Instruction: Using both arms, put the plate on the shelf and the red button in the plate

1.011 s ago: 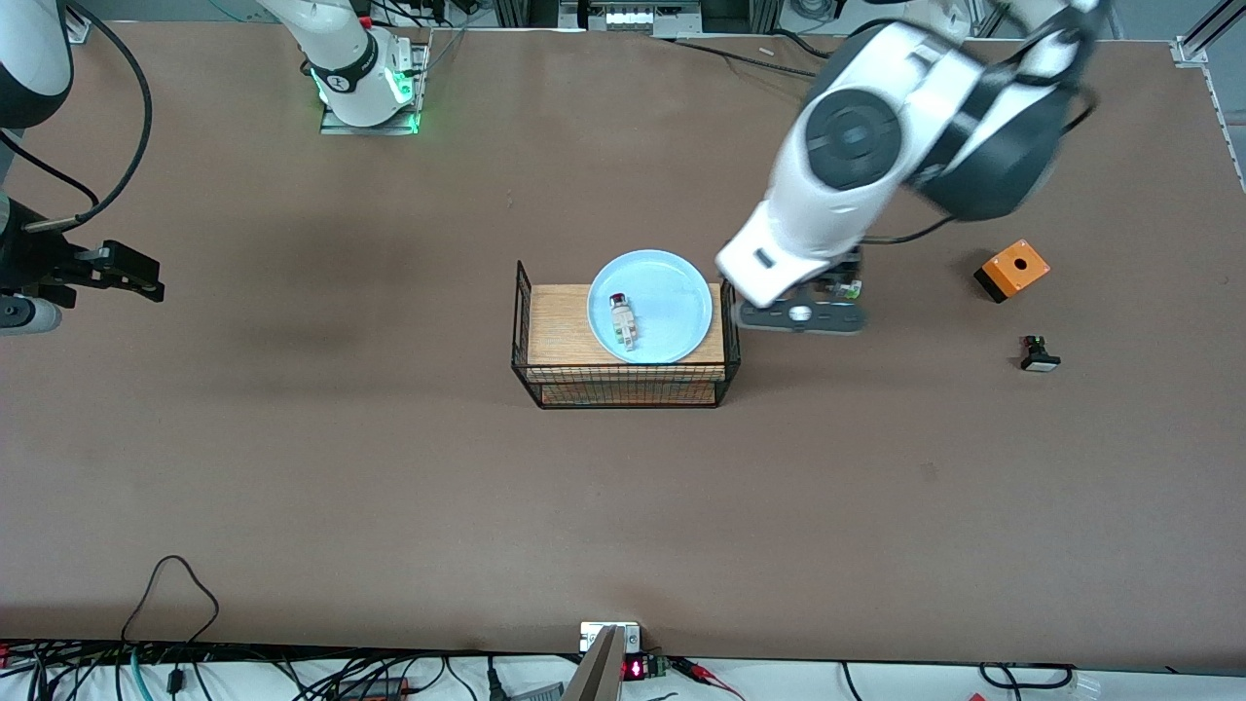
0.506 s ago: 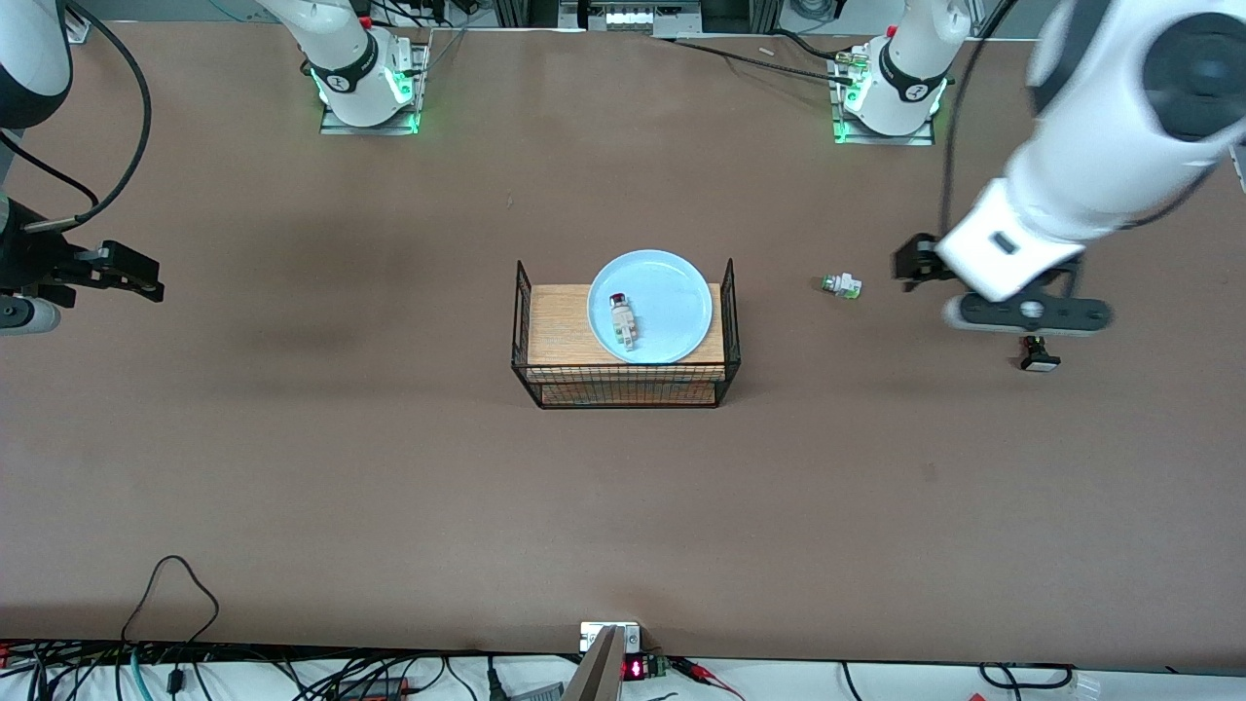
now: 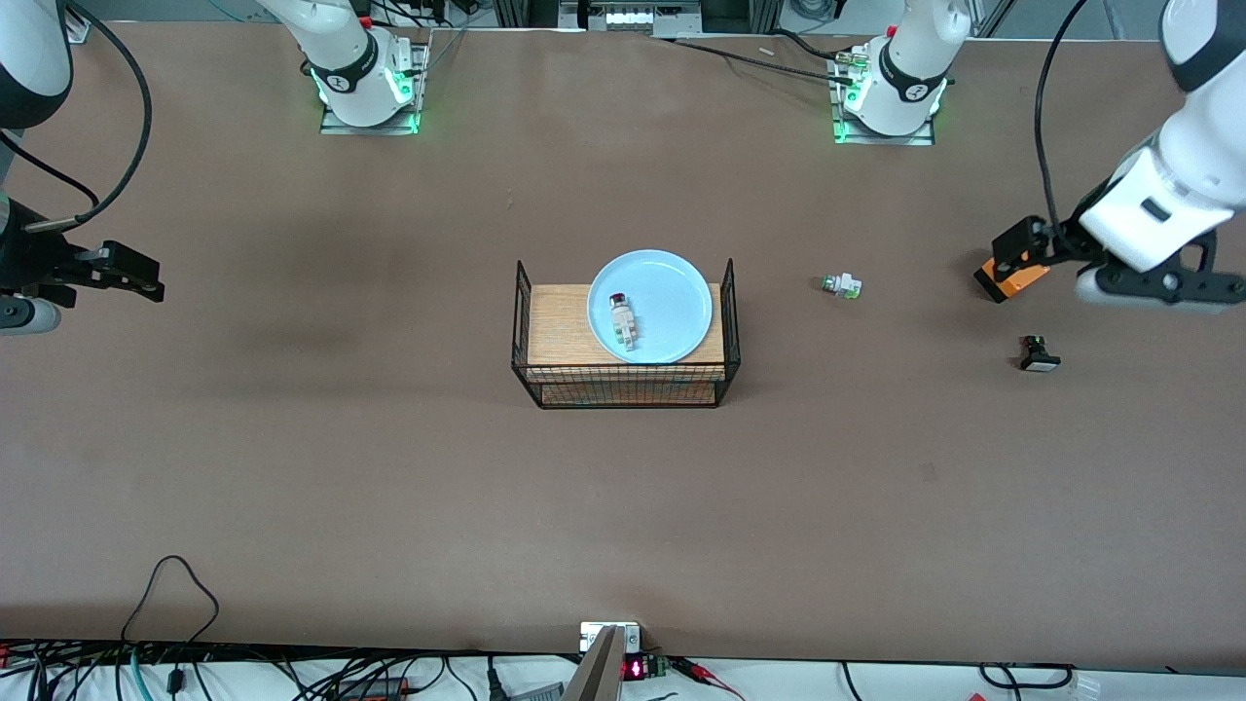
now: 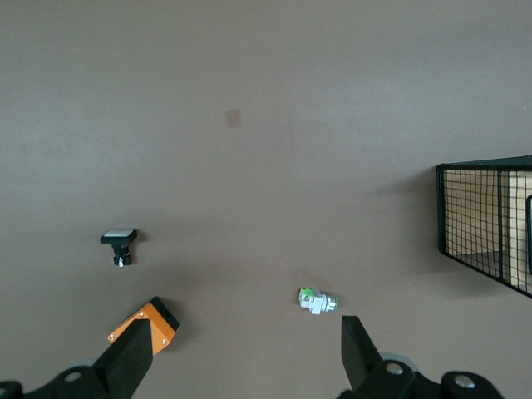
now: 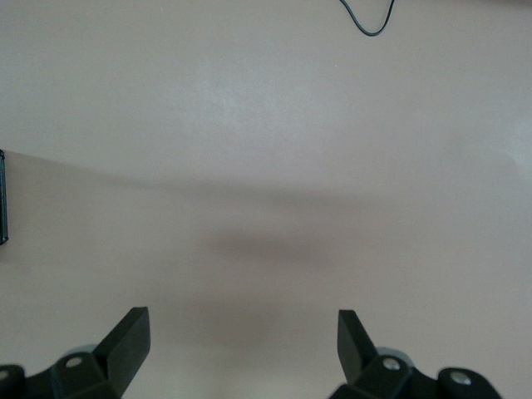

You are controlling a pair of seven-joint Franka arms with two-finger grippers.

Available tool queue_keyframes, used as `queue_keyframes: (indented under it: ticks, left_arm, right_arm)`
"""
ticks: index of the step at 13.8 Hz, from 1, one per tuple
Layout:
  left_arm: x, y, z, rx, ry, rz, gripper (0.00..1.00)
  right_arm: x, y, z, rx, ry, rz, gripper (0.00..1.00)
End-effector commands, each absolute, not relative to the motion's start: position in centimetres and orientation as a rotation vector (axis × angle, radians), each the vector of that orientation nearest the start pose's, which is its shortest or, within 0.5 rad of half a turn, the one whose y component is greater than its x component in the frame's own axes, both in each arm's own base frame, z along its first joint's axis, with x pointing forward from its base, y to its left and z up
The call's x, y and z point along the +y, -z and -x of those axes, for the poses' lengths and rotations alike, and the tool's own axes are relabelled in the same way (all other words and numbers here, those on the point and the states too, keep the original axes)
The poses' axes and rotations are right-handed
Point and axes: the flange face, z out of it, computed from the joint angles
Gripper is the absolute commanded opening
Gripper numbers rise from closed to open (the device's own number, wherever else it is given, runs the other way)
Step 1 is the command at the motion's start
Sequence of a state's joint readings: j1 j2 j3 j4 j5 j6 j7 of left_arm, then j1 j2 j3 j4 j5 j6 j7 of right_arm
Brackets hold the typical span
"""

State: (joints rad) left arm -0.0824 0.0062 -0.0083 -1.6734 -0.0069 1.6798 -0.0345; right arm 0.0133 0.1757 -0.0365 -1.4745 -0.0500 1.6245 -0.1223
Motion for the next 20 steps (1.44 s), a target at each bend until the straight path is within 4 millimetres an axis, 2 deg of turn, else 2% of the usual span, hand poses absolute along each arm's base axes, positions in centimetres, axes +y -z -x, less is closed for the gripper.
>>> queue_keyframes:
  ticks: [1,2,10,12,20]
  left_arm:
    - [-4.6,-57.7,-53.9,0.098,0.015,3.168,1.00]
    - [-3.6,-57.6,-54.1,0.082,0.013,3.170,1.00]
    - [-3.6,-57.5,-53.7,0.069,-0.072,3.169,1.00]
    - [-2.3,-57.2,-54.1,0.032,-0.082,3.171,1.00]
    - [-2.3,-57.2,-54.3,0.041,-0.083,3.155,1.00]
  right_arm:
    - [-1.4,-57.7,-61.3,-0.150,-0.050,3.175,1.00]
    - [-1.4,-57.8,-61.3,-0.147,-0.048,3.176,1.00]
    - [-1.5,-57.7,-61.3,-0.145,-0.050,3.176,1.00]
    - [-1.3,-57.8,-61.3,-0.149,-0.048,3.175,1.00]
    - [-1.4,-57.7,-61.3,-0.153,-0.051,3.183,1.00]
